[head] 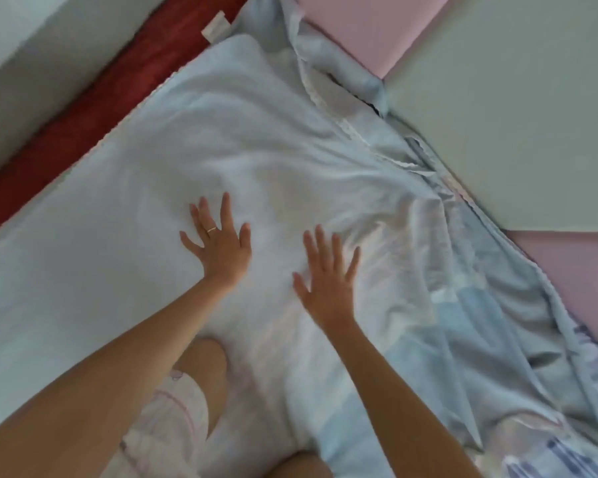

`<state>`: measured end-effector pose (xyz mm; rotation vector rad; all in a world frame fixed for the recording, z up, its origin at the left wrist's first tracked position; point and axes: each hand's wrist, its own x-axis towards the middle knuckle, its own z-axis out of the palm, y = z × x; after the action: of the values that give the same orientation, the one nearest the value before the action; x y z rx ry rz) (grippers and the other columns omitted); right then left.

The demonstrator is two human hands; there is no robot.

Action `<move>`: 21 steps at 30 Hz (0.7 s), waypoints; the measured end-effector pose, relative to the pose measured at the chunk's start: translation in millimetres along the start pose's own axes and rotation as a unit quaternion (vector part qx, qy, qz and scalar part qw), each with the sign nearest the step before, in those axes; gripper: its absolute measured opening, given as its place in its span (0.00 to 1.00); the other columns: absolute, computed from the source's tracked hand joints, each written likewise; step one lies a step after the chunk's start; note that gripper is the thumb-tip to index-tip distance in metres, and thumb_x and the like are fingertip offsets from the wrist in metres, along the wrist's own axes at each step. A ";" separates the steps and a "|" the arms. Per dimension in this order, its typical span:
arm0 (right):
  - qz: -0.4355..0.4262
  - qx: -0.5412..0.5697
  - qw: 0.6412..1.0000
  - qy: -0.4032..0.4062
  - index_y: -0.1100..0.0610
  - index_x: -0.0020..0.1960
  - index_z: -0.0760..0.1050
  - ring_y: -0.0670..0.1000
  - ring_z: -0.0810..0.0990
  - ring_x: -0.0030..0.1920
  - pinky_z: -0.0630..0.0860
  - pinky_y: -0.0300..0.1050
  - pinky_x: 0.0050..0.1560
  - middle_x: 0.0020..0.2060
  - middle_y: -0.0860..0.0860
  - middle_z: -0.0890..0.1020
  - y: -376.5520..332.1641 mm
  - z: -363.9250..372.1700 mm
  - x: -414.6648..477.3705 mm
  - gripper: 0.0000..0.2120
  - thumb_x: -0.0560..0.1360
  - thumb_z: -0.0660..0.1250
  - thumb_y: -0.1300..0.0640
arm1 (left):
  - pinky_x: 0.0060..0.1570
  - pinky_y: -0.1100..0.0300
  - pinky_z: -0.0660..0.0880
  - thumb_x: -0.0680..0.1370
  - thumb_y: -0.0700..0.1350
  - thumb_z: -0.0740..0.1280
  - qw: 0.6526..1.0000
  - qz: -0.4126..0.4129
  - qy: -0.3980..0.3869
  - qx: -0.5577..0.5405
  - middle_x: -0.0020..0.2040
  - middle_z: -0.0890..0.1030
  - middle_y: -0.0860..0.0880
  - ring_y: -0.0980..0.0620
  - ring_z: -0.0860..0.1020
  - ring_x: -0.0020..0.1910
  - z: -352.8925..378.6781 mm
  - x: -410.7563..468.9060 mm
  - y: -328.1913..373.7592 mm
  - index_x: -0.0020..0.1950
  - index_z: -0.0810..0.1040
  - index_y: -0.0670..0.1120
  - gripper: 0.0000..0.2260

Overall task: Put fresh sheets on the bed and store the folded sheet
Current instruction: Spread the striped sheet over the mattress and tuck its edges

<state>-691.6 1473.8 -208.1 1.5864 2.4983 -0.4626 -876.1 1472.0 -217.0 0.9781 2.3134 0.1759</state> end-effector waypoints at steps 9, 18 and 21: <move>0.062 -0.112 0.987 -0.095 0.38 0.75 0.44 0.57 0.53 0.75 0.37 0.77 0.62 0.76 0.42 0.43 190.3 59.1 -200.3 0.36 0.72 0.57 0.37 | 0.63 0.27 0.44 0.68 0.66 0.67 0.969 0.058 -0.200 0.132 0.75 0.30 0.48 0.41 0.32 0.73 99.2 -125.3 56.3 0.75 0.36 0.59 0.49; 0.390 0.085 0.913 0.081 0.56 0.72 0.63 0.56 0.65 0.70 0.59 0.52 0.69 0.71 0.55 0.67 302.9 1.5 -231.0 0.25 0.75 0.60 0.62 | 0.62 0.27 0.41 0.44 0.62 0.81 0.960 -0.020 -0.183 0.212 0.74 0.29 0.41 0.40 0.31 0.73 192.3 -193.5 150.1 0.72 0.25 0.48 0.77; 0.454 0.054 0.885 0.085 0.56 0.76 0.54 0.59 0.61 0.72 0.59 0.54 0.70 0.76 0.57 0.55 318.5 5.6 -270.6 0.33 0.75 0.65 0.60 | 0.67 0.33 0.39 0.47 0.59 0.82 0.961 -0.021 -0.157 0.225 0.74 0.31 0.39 0.39 0.32 0.73 199.6 -197.4 149.7 0.73 0.27 0.46 0.75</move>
<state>-288.0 1365.9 -193.4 2.6489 1.5197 -0.3191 -562.2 1421.6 -229.6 1.0794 2.1120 -0.5117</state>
